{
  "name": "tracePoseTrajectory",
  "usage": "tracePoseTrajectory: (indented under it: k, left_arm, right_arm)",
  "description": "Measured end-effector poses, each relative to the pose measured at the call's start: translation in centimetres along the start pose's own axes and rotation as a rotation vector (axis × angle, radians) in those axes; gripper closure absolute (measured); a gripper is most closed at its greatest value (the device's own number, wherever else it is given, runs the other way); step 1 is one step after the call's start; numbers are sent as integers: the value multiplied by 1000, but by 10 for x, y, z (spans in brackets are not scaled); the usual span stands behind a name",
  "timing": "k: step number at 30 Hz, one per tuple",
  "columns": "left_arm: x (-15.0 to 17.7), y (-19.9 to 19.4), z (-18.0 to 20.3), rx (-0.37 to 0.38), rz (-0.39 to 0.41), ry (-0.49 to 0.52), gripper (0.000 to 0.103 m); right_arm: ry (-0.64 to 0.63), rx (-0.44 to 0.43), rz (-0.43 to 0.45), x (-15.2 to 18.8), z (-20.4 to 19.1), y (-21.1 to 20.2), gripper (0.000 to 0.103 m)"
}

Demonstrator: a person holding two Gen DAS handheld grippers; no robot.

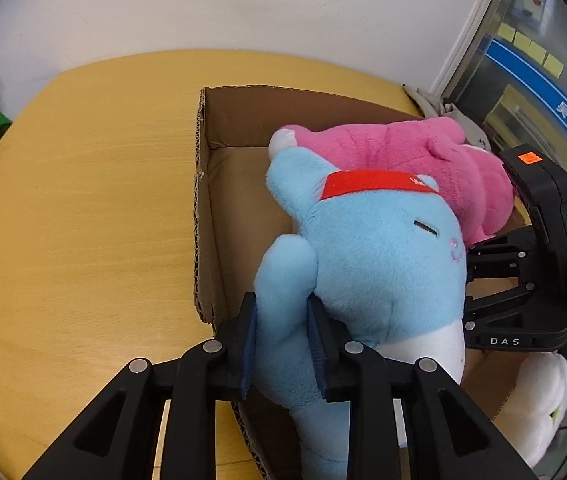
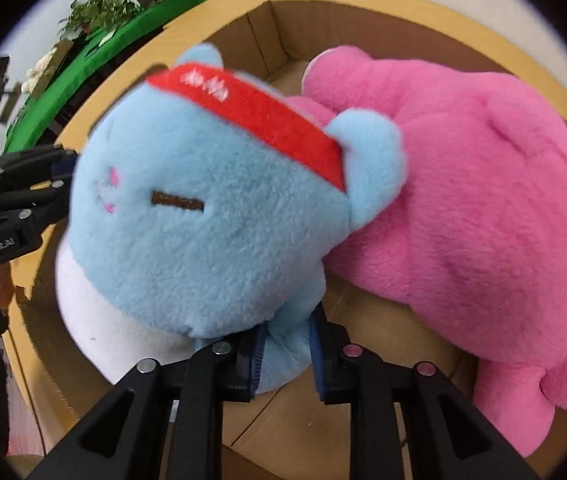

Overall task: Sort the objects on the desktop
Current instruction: 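Lower the blue bear into the box and open the left gripper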

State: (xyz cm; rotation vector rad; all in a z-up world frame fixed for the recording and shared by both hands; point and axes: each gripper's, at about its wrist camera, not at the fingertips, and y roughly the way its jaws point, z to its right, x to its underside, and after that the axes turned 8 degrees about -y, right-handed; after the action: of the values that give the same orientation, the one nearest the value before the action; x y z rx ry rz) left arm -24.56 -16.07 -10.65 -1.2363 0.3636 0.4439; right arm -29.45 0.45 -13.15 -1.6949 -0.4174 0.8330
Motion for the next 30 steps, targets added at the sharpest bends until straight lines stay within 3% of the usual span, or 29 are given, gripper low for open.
tracePoseTrajectory:
  k: [2, 4, 5, 7, 8, 9, 12, 14, 16, 20, 30]
  left_arm:
    - [3, -12, 3, -19, 21, 9, 75]
    - [7, -32, 6, -30, 64, 2, 62]
    - [10, -45, 9, -30, 94, 0, 56]
    - [18, -77, 22, -17, 172, 17, 29]
    - [22, -83, 30, 16, 182, 38, 24]
    - [27, -85, 44, 49, 167, 75, 20]
    - [44, -67, 74, 81, 77, 165, 20]
    - [53, -46, 73, 81, 20, 154, 23]
    - [59, -35, 65, 44, 21, 120, 24]
    - [66, -30, 48, 30, -6, 73, 24]
    - [81, -43, 41, -2, -11, 107, 24]
  right_arm:
    - [9, -5, 43, 13, 8, -20, 72]
    - [19, -11, 86, 26, 16, -40, 69]
    - [23, -13, 107, 32, 20, -49, 62]
    - [32, -19, 150, 45, 28, -69, 47]
    - [32, -14, 164, 62, 37, -83, 37]
    - [30, -8, 176, 82, 48, -98, 33]
    - [73, 61, 135, 135, 75, -114, 30]
    - [136, 75, 88, 170, 90, -106, 30]
    - [165, 91, 39, 194, 88, -93, 30]
    - [191, 106, 65, 211, 78, -94, 32]
    - [223, 149, 125, 232, 55, -96, 31]
